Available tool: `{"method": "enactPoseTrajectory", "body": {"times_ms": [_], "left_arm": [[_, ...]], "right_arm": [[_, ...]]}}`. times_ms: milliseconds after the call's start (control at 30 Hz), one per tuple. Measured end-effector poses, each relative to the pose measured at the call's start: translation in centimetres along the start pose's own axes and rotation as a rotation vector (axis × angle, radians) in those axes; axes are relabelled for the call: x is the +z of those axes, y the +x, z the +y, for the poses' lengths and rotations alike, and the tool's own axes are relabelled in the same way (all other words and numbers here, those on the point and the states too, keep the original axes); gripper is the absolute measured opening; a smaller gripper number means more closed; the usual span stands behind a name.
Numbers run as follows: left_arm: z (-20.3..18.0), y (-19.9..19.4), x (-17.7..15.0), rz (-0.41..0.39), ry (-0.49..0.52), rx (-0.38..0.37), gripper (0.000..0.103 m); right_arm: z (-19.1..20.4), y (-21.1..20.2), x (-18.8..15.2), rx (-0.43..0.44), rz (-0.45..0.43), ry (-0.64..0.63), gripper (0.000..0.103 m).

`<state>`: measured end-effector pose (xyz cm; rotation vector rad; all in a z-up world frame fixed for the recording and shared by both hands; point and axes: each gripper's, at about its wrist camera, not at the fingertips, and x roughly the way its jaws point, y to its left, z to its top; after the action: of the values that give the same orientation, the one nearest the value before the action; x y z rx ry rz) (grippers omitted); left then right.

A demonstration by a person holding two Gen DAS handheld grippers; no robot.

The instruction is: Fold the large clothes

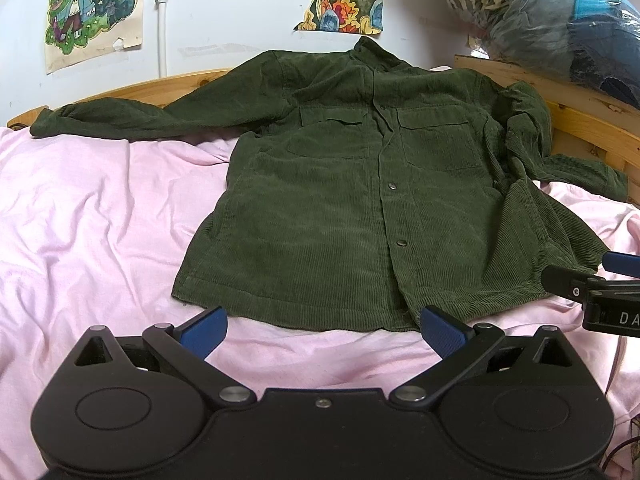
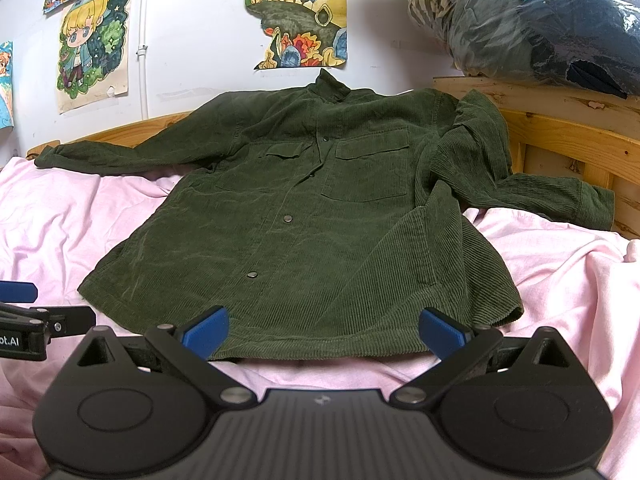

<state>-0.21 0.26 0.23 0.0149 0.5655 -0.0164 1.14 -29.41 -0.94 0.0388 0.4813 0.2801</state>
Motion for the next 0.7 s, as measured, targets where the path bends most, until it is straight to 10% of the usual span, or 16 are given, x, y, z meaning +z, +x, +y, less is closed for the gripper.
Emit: {"method": "enactPoseTrajectory", "body": {"times_ms": [567,700], "left_arm": [[-0.14,0.02,-0.11,0.004,-0.001,0.004,0.102],[-0.47,0.28,-0.19,0.003,0.02,0.033,0.102]], "right_arm": [[0.02,-0.02,-0.28,-0.012,-0.006,0.003,0.103],[0.12,0.35,-0.33,-0.17,-0.008,-0.029,0.103]]}}
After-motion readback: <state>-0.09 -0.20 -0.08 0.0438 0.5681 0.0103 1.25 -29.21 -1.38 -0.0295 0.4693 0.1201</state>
